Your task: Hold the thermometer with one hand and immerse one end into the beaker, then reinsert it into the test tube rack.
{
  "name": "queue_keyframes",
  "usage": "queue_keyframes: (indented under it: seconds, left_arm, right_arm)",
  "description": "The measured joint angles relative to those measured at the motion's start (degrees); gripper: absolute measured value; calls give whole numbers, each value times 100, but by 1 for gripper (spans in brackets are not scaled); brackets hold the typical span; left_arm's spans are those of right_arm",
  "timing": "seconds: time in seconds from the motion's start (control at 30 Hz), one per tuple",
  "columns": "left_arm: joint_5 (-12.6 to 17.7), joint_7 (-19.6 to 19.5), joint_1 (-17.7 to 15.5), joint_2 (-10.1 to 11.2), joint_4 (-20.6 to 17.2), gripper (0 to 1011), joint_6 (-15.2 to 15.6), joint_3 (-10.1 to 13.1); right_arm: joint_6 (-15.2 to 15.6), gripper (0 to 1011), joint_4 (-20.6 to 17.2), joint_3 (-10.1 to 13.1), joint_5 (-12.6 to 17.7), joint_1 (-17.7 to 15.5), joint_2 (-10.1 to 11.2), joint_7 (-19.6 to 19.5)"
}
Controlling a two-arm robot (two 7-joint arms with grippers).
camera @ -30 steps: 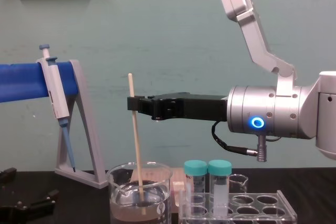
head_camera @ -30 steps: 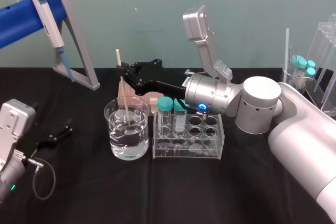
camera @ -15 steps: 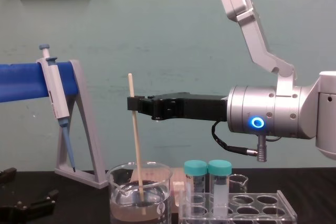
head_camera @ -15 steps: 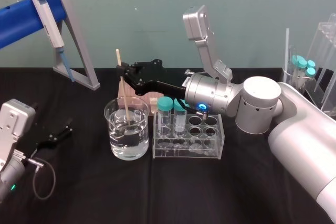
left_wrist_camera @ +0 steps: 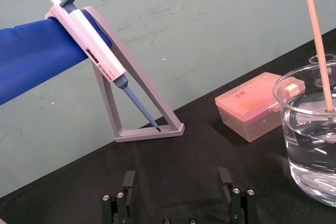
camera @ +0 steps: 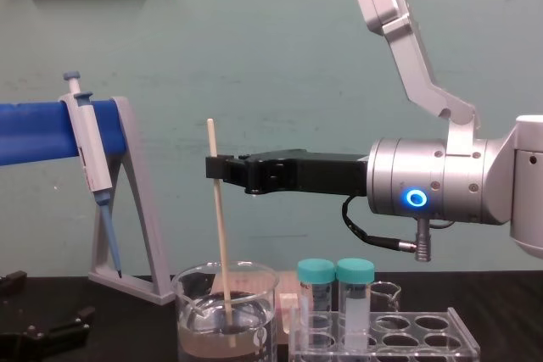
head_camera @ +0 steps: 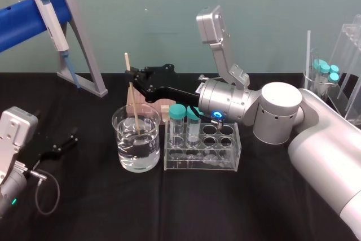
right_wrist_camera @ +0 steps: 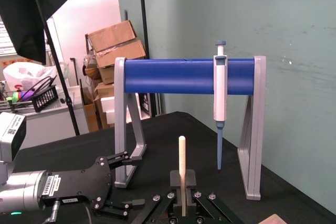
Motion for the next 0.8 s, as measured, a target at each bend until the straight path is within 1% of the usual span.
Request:
queue_keyframes:
  seconds: [0.8]
  left_arm:
    - [0, 0, 0, 0, 0, 1004, 0, 0]
  right_arm:
    - [0, 46, 0, 0, 0, 0, 0, 0]
